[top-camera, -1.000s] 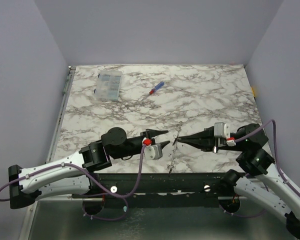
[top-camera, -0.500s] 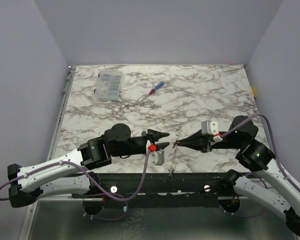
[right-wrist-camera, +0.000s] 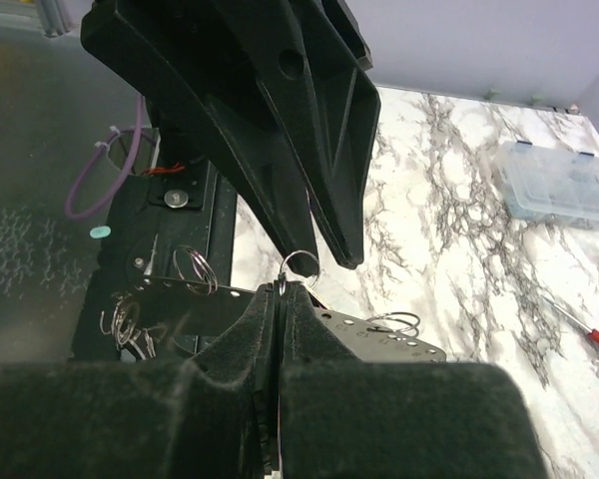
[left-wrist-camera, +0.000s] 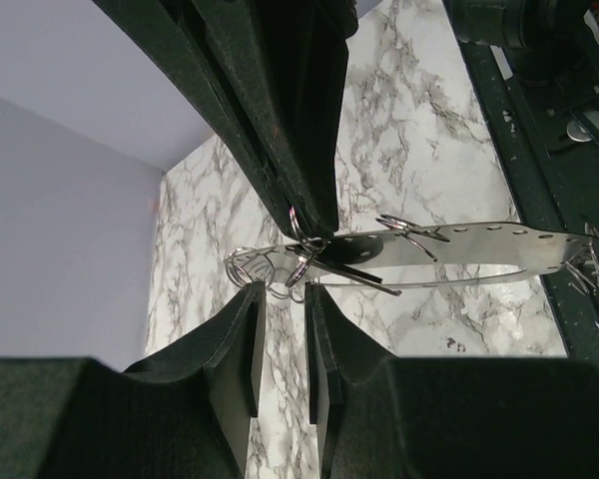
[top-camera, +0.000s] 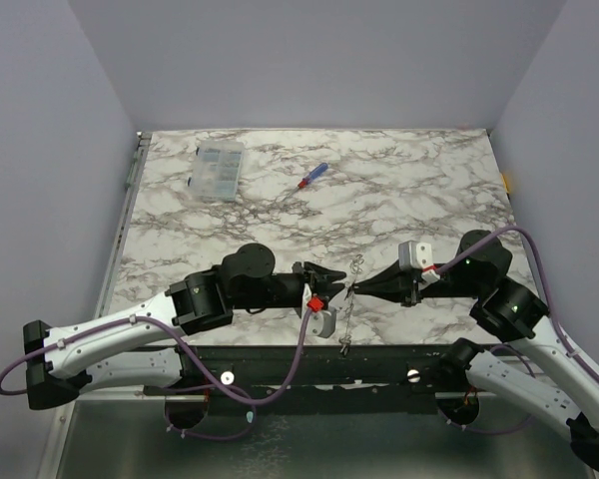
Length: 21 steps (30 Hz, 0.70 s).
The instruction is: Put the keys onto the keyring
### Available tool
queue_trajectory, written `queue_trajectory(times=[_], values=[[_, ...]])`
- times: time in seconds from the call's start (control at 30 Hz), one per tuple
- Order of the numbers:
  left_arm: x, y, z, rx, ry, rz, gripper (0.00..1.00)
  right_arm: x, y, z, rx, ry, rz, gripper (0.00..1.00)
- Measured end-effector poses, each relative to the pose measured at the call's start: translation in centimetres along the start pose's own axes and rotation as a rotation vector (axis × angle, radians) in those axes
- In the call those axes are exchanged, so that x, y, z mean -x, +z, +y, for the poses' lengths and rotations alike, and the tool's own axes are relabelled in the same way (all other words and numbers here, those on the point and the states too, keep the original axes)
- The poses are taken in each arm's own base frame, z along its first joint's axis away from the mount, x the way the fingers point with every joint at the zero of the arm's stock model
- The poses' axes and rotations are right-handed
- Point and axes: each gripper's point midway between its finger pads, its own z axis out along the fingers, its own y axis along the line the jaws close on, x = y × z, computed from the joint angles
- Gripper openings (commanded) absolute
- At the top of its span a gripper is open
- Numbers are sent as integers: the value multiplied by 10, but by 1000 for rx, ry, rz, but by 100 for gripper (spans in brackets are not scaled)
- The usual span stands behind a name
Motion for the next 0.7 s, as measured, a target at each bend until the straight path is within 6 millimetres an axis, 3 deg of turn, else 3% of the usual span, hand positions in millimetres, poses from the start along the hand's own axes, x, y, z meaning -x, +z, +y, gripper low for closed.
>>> queue_trajectory(times=[0.33,0.5,0.7], values=[[7,7,-5,-54,18,-32,17,-3,2,-1,4,28,12,1],[6,8,-9,-76,21,-33,0,-1,1,-1,-1,38,5,0],[10,9,-6,-65,30,-50,0,6,-2,-5,-71,42,-68,1]])
